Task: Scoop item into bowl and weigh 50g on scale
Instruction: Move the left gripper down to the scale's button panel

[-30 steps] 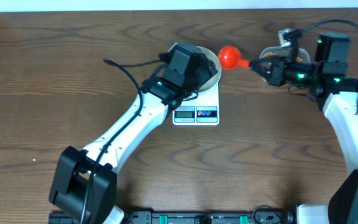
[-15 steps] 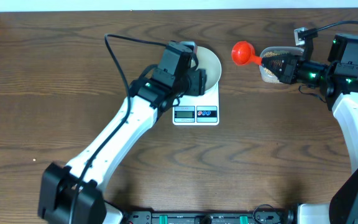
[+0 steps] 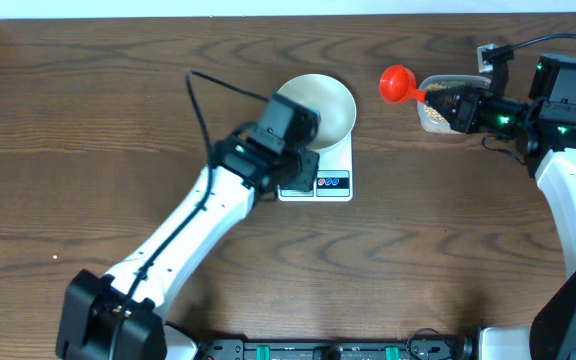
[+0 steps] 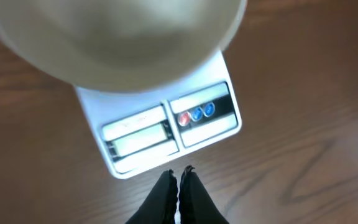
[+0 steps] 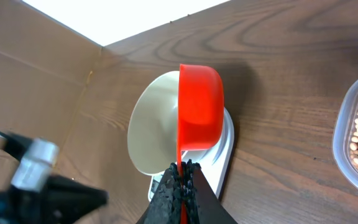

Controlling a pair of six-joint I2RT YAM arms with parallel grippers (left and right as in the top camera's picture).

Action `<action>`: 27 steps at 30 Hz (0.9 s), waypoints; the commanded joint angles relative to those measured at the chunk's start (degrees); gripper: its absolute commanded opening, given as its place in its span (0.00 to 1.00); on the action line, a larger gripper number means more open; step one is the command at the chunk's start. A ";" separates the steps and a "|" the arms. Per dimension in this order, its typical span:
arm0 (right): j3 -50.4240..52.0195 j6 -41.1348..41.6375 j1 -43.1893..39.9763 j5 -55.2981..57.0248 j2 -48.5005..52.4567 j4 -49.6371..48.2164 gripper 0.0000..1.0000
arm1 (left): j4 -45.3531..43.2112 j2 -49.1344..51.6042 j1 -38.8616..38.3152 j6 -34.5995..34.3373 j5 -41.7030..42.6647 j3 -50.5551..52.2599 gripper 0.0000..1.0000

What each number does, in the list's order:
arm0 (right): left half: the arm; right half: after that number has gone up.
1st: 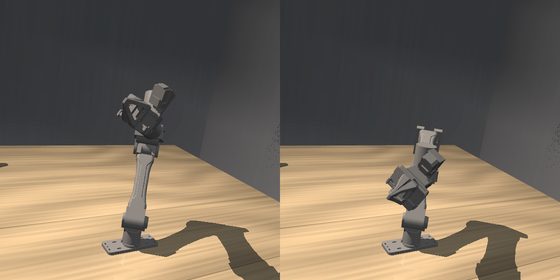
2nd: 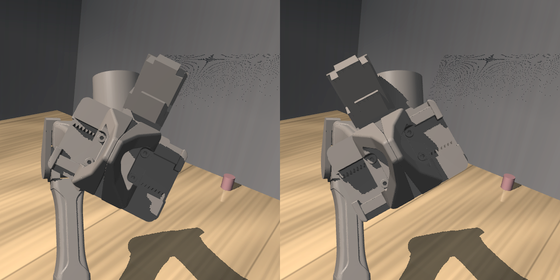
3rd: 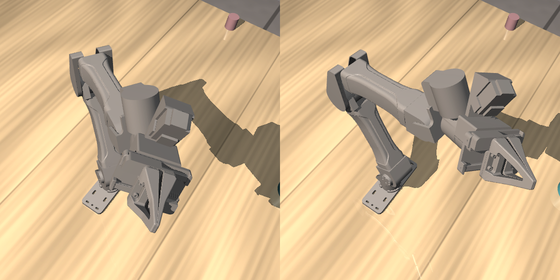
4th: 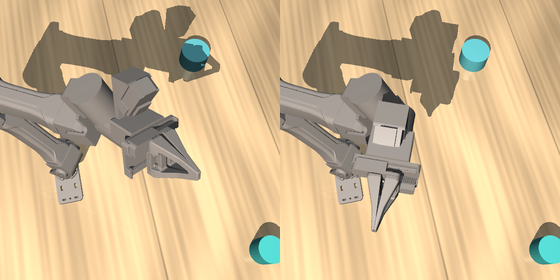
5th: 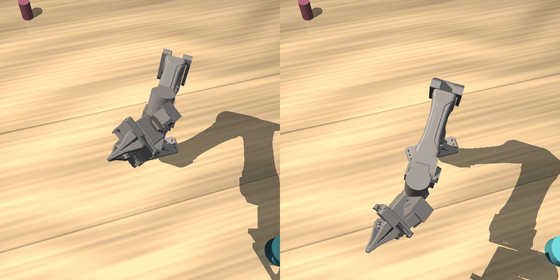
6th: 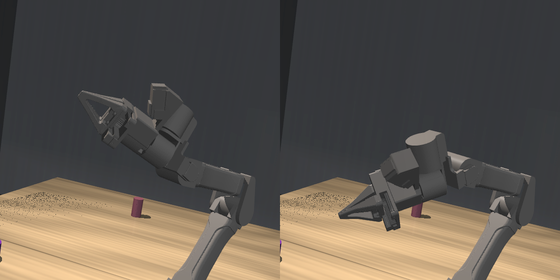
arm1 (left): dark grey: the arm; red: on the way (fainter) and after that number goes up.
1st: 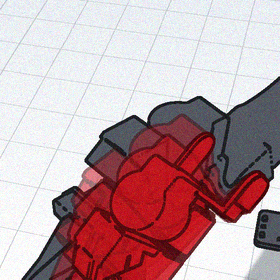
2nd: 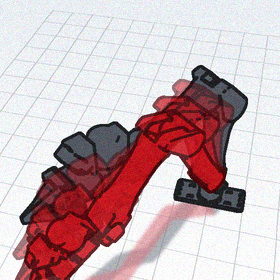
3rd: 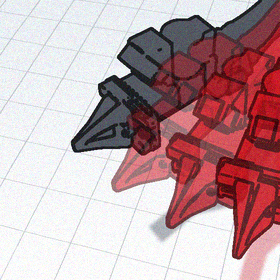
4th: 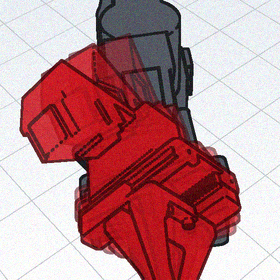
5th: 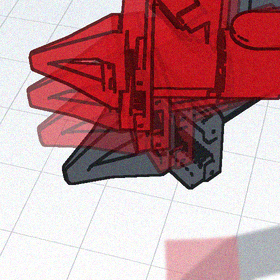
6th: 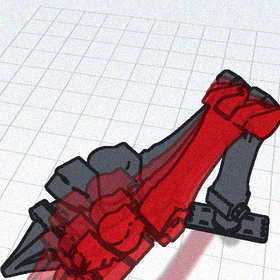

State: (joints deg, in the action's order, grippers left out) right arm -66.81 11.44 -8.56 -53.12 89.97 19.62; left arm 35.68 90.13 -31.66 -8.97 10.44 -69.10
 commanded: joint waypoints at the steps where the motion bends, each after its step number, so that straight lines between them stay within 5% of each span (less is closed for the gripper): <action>1: -0.98 1.90 -2.86 -4.76 -0.52 -0.13 0.01 | -3.50 -0.13 -1.97 -1.11 0.57 4.35 0.07; 14: -0.98 2.89 -11.30 -11.89 -0.61 -0.13 0.01 | -23.52 0.52 -3.04 -3.37 -0.17 16.48 0.07; 27: -0.98 2.89 -11.28 -11.47 -0.61 -0.11 0.01 | -32.41 6.60 -3.04 -3.10 -0.63 17.18 0.07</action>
State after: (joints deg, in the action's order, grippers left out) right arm -66.81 13.67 -19.70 -63.24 89.97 19.59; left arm 4.12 95.57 -34.72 -11.99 10.39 -52.18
